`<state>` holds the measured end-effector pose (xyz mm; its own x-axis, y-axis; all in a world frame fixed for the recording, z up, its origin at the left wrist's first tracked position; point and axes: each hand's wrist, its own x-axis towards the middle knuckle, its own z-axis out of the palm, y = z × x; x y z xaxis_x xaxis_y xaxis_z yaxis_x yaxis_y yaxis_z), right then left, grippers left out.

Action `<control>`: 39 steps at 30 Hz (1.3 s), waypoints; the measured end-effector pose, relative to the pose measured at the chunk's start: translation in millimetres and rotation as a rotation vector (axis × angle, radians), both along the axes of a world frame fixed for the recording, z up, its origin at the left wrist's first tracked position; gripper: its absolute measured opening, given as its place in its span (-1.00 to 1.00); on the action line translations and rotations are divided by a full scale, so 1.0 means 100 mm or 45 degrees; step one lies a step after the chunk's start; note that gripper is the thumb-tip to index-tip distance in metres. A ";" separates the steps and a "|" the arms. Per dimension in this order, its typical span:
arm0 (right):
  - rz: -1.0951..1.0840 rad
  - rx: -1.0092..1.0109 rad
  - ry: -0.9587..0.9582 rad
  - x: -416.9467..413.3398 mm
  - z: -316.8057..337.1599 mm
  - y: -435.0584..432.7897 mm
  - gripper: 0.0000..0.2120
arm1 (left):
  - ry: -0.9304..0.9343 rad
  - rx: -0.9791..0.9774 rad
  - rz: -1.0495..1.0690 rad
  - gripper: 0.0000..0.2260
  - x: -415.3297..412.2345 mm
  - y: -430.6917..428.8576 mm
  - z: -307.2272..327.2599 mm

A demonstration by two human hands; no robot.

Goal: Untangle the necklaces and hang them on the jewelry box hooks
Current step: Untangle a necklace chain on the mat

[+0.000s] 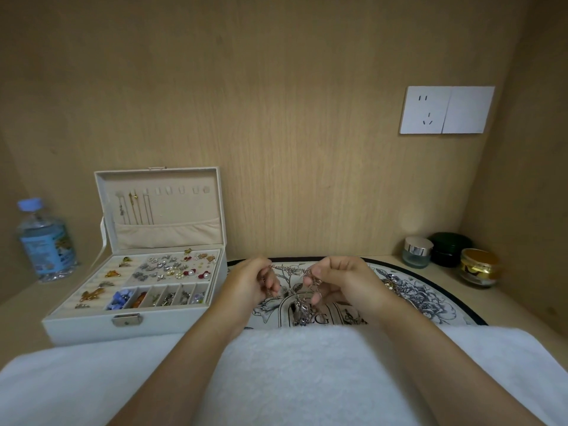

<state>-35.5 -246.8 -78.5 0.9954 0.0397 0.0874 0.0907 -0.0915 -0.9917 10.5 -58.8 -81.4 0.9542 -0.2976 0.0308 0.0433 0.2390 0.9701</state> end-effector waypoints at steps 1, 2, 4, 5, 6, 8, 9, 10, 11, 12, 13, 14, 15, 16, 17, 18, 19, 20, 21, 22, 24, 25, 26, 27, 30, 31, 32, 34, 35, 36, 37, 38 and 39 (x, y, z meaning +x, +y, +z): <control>-0.016 0.054 -0.008 0.01 -0.01 0.00 -0.88 | 0.002 0.016 -0.021 -0.66 0.01 0.01 -0.03; -0.016 0.099 -0.007 0.02 -0.01 0.00 -0.87 | -0.032 0.065 -0.039 -0.64 0.01 0.02 -0.05; 0.005 0.130 0.006 0.04 -0.02 0.00 -0.85 | -0.164 0.193 -0.072 -0.63 0.01 0.06 -0.07; 0.014 0.119 0.017 0.04 -0.03 0.00 -0.83 | -0.232 0.264 -0.089 -0.66 0.00 0.07 -0.07; 0.018 0.098 0.030 0.04 -0.04 0.00 -0.83 | -0.299 0.341 -0.095 -0.69 -0.01 0.09 -0.04; 0.018 0.014 0.039 0.05 -0.06 0.01 -0.81 | -0.403 0.483 -0.061 -0.75 -0.02 0.11 -0.01; 0.029 -0.031 0.033 0.05 -0.07 0.01 -0.79 | -0.424 0.494 -0.040 -0.74 -0.02 0.12 0.00; 0.043 -0.059 0.031 0.06 -0.07 0.02 -0.79 | -0.408 0.432 -0.030 -0.73 -0.03 0.11 0.00; 0.060 -0.062 0.033 0.06 -0.07 0.02 -0.79 | -0.342 0.284 -0.039 -0.73 -0.04 0.10 0.00; 0.076 -0.073 0.036 0.05 -0.05 0.02 -0.79 | -0.249 0.090 -0.053 -0.74 -0.05 0.07 0.01; 0.086 -0.099 0.030 0.05 -0.05 0.02 -0.79 | -0.148 -0.109 -0.061 -0.75 -0.05 0.05 0.02; 0.088 -0.137 0.019 0.03 -0.03 0.02 -0.79 | -0.058 -0.277 -0.058 -0.74 -0.04 0.03 0.03; 0.083 -0.159 0.011 0.02 -0.02 0.03 -0.79 | 0.018 -0.405 -0.058 -0.73 -0.03 0.03 0.02; 0.067 -0.143 0.012 0.01 -0.02 0.04 -0.79 | 0.084 -0.490 -0.066 -0.73 0.00 0.04 0.02; 0.036 -0.094 0.011 0.01 -0.02 0.03 -0.79 | 0.138 -0.523 -0.068 -0.73 0.02 0.06 0.02; 0.001 -0.041 0.006 0.02 -0.03 0.02 -0.79 | 0.162 -0.489 -0.065 -0.74 0.04 0.09 0.03; -0.017 0.026 0.002 0.03 -0.03 0.00 -0.79 | 0.135 -0.383 -0.057 -0.74 0.07 0.13 0.03; -0.021 0.120 0.006 0.05 -0.03 -0.01 -0.79 | 0.069 -0.224 -0.059 -0.74 0.09 0.17 0.03; -0.023 0.235 0.016 0.07 -0.03 -0.03 -0.79 | -0.014 -0.035 -0.070 -0.74 0.10 0.21 0.03; -0.024 0.347 0.030 0.08 -0.03 -0.03 -0.78 | -0.091 0.164 -0.092 -0.76 0.11 0.24 0.03; -0.001 0.486 0.051 0.08 -0.02 -0.03 -0.78 | -0.167 0.408 -0.141 -0.79 0.08 0.25 0.04; 0.004 0.527 0.055 0.07 -0.01 -0.03 -0.78 | -0.152 0.375 -0.145 -0.78 0.06 0.24 0.04; 0.011 0.582 0.058 0.06 0.00 -0.02 -0.77 | -0.099 0.230 -0.146 -0.77 0.05 0.22 0.05; 0.011 0.648 0.063 0.06 0.00 -0.03 -0.75 | -0.026 0.015 -0.156 -0.77 0.05 0.20 0.05; -0.008 0.735 0.054 0.06 0.00 -0.09 -0.70 | 0.196 -0.539 -0.170 -0.78 0.06 0.18 0.08; -0.017 0.662 0.050 0.07 -0.01 -0.12 -0.69 | 0.261 -0.649 -0.164 -0.79 0.08 0.20 0.09; -0.041 0.511 0.042 0.05 -0.01 -0.14 -0.67 | 0.314 -0.720 -0.155 -0.79 0.10 0.23 0.11; -0.128 0.104 0.014 0.04 -0.02 -0.14 -0.61 | 0.333 -0.699 -0.186 -0.81 0.11 0.29 0.16; -0.183 -0.046 0.009 0.04 -0.04 -0.12 -0.59 | 0.297 -0.603 -0.222 -0.82 0.10 0.31 0.19; -0.241 -0.143 0.008 0.05 -0.06 -0.10 -0.59 | 0.243 -0.471 -0.255 -0.83 0.08 0.33 0.21; -0.286 -0.216 0.002 0.07 -0.09 -0.08 -0.59 | 0.189 -0.328 -0.266 -0.80 0.08 0.33 0.22; -0.324 -0.276 -0.005 0.09 -0.11 -0.07 -0.59 | 0.141 -0.204 -0.255 -0.76 0.07 0.32 0.22; -0.353 -0.322 -0.007 0.11 -0.15 -0.06 -0.59 | 0.099 -0.139 -0.231 -0.75 0.07 0.30 0.22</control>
<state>-24.2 -253.2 -93.1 0.9710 -0.2099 0.1145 0.0334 -0.3553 -0.9342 17.0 -28.9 -59.3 0.8859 -0.4638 0.0006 0.1690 0.3240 0.9308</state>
